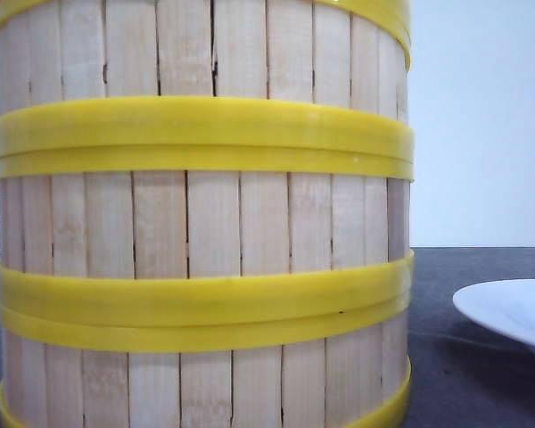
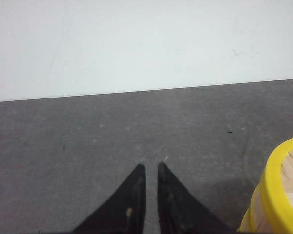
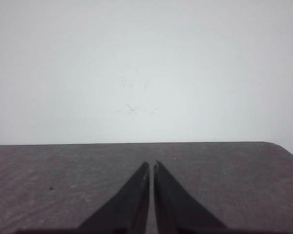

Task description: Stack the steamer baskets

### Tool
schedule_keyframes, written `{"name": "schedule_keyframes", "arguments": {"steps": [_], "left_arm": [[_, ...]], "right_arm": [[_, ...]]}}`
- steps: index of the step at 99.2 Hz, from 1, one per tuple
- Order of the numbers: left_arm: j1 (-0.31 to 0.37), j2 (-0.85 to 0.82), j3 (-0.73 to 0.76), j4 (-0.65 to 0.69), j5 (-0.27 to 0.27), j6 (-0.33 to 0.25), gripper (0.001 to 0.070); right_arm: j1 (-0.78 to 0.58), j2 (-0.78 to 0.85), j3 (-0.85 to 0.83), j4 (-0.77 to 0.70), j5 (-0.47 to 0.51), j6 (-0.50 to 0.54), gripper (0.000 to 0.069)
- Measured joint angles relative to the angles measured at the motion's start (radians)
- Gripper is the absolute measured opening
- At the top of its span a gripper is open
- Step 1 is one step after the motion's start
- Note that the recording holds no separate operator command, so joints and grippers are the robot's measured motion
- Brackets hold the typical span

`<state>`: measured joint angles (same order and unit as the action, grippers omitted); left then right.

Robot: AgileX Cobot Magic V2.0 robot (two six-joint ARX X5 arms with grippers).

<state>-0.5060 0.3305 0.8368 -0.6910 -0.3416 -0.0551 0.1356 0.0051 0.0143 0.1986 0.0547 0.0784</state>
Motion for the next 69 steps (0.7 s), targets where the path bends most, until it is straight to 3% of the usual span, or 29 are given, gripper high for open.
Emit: {"name": "schedule_keyframes", "arguments": {"steps": [10,18,23,29,35,49,57,69], "left_arm": [[0.0,0.0,0.0,-0.003,-0.012,0.031,0.0021],[0.012,-0.005,-0.002,0.01,-0.058,0.04,0.0021],[0.035,-0.023,-0.021,0.071,-0.089,0.035,0.0021],[0.081,-0.066,-0.075,0.174,-0.079,0.038,0.0021],[0.141,-0.128,-0.159,0.284,-0.002,0.06,0.0021],[0.283,-0.297,-0.428,0.523,0.272,0.074,0.0021],[0.325,-0.325,-0.56,0.602,0.342,0.022,0.0021],[0.348,-0.321,-0.729,0.666,0.39,-0.081,0.0021]], "right_arm": [[0.0,0.0,0.0,0.0,0.0,0.0,0.0015],[0.0,0.0,0.0,0.0,0.0,0.0,0.0015],[0.0,0.0,0.0,0.0,0.0,0.0,0.0015],[0.0,0.0,0.0,0.0,0.0,0.0,0.0015],[0.0,0.0,0.0,0.0,0.0,0.0,0.0015],[0.0,0.0,0.0,0.0,-0.001,0.0,0.0015],[0.0,0.0,0.0,0.001,-0.001,0.0,0.0015],[0.0,0.0,0.0,0.003,0.0,0.001,0.0015]]}}
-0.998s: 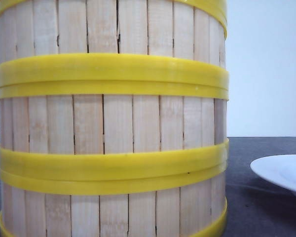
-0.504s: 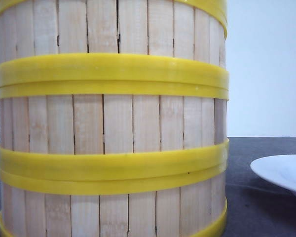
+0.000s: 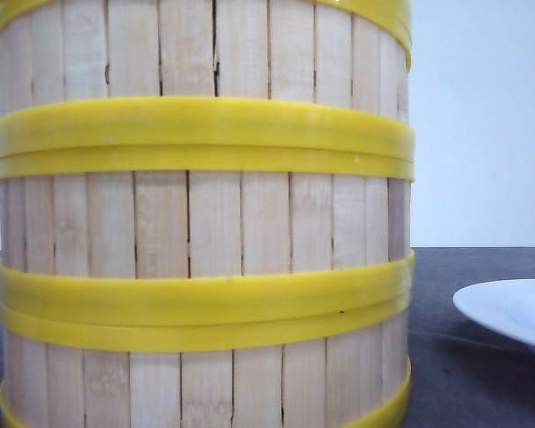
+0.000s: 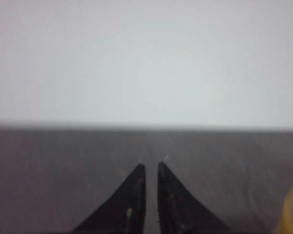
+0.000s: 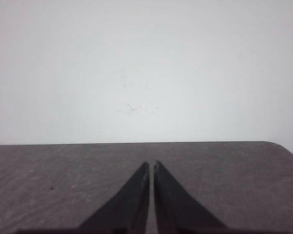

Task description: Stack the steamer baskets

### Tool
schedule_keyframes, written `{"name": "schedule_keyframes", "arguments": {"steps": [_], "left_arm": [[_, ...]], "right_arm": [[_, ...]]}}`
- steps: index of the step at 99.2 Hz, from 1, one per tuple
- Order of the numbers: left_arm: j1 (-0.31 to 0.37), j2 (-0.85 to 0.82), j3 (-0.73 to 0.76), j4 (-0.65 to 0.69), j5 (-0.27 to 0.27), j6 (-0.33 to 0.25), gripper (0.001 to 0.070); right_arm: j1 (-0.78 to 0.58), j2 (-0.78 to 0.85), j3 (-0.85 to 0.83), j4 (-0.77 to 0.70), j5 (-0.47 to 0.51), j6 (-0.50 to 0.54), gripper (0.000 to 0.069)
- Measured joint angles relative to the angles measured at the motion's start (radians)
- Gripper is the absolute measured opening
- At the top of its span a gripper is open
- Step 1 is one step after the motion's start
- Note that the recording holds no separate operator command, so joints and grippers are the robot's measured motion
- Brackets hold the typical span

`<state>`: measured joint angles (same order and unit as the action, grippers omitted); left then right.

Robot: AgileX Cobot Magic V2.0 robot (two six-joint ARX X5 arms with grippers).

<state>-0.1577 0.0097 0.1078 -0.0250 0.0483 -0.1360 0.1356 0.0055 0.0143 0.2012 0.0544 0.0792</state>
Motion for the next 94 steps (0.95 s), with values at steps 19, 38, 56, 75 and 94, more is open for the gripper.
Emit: {"name": "schedule_keyframes", "arguments": {"steps": [19,38,56,75,94], "left_arm": [[-0.002,-0.004,-0.075,0.132,-0.005,-0.071,0.0021],[0.014,-0.003,-0.075,0.111,-0.026,-0.063,0.0021],[0.014,-0.003,-0.075,0.111,-0.026,-0.063,0.0021],[0.014,-0.003,-0.075,0.111,-0.026,-0.063,0.0021],[0.014,-0.003,-0.075,0.111,-0.026,-0.063,0.0021]], "right_arm": [[0.0,0.0,0.0,-0.002,-0.001,0.0,0.0015],[0.0,0.0,0.0,-0.002,-0.002,0.0,0.0015],[0.0,0.0,0.0,-0.002,-0.001,0.0,0.0015],[0.0,0.0,0.0,-0.002,-0.001,0.0,0.0015],[0.0,0.0,0.0,-0.002,-0.002,0.0,0.0015]]}}
